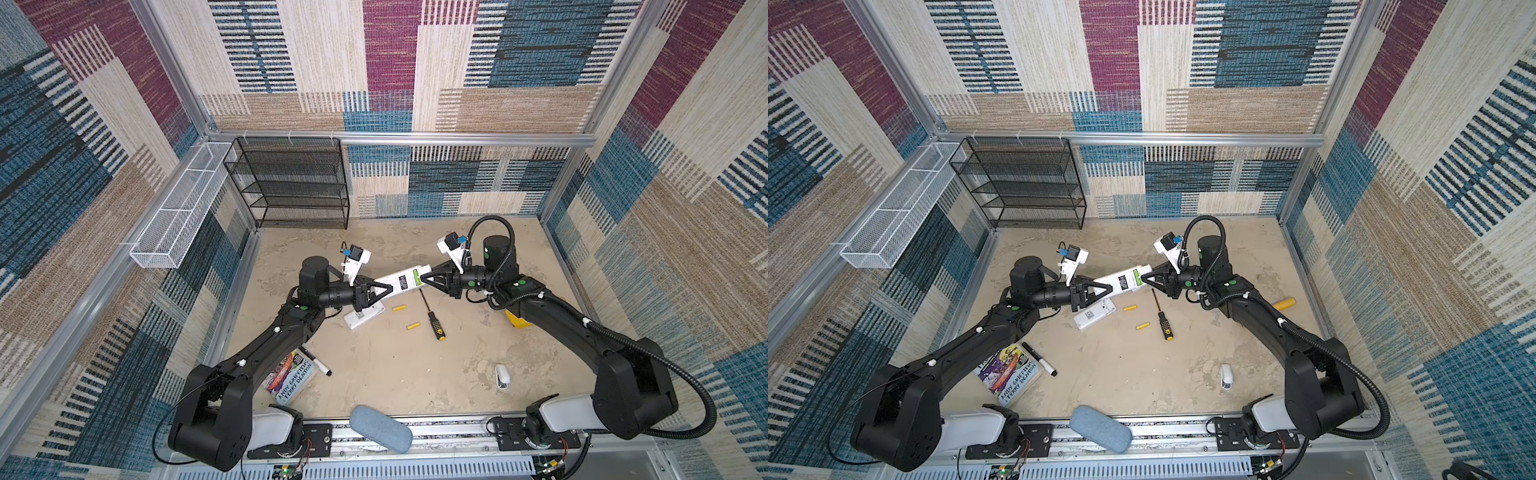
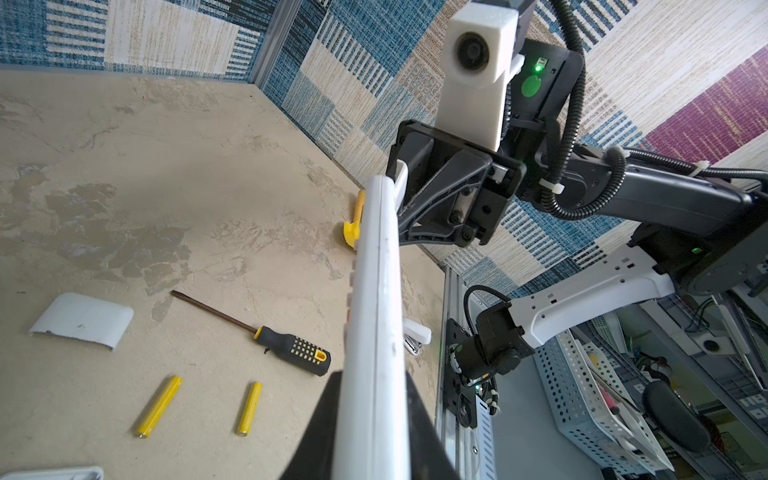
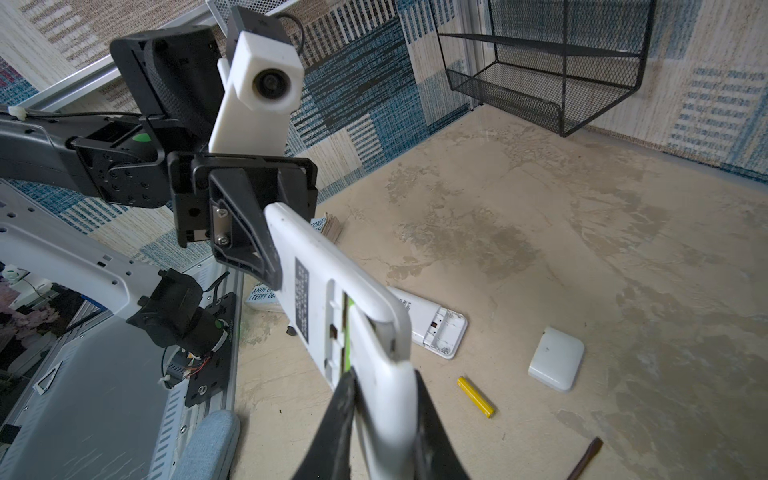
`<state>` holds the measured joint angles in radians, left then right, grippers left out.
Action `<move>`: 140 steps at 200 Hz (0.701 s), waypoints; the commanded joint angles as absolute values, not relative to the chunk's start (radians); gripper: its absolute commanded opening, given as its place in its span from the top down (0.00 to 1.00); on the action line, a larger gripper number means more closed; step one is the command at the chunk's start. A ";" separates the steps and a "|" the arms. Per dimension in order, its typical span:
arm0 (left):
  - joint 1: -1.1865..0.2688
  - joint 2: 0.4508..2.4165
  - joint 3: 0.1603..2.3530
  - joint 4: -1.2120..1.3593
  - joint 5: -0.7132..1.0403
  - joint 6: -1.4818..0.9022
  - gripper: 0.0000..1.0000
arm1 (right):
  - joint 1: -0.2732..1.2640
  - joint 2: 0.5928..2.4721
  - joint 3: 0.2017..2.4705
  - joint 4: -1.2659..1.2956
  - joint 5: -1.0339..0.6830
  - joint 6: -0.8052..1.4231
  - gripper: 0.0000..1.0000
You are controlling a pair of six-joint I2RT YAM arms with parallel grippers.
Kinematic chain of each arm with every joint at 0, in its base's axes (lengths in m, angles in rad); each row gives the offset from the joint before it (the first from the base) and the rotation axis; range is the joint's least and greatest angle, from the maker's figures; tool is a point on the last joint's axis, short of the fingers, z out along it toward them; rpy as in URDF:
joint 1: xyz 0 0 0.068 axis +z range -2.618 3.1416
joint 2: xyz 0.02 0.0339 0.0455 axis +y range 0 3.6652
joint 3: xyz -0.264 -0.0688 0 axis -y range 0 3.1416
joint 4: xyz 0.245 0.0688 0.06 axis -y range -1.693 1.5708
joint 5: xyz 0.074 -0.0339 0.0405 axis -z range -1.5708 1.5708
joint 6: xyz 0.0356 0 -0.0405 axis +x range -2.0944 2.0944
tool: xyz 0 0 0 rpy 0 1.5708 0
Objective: Unload the batteries from the remote control
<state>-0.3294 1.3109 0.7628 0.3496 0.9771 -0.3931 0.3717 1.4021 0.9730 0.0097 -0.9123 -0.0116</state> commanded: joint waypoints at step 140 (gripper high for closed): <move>-0.305 1.287 0.724 0.472 1.039 -0.498 1.00 | 0.369 1.397 0.986 0.077 -0.989 0.001 0.83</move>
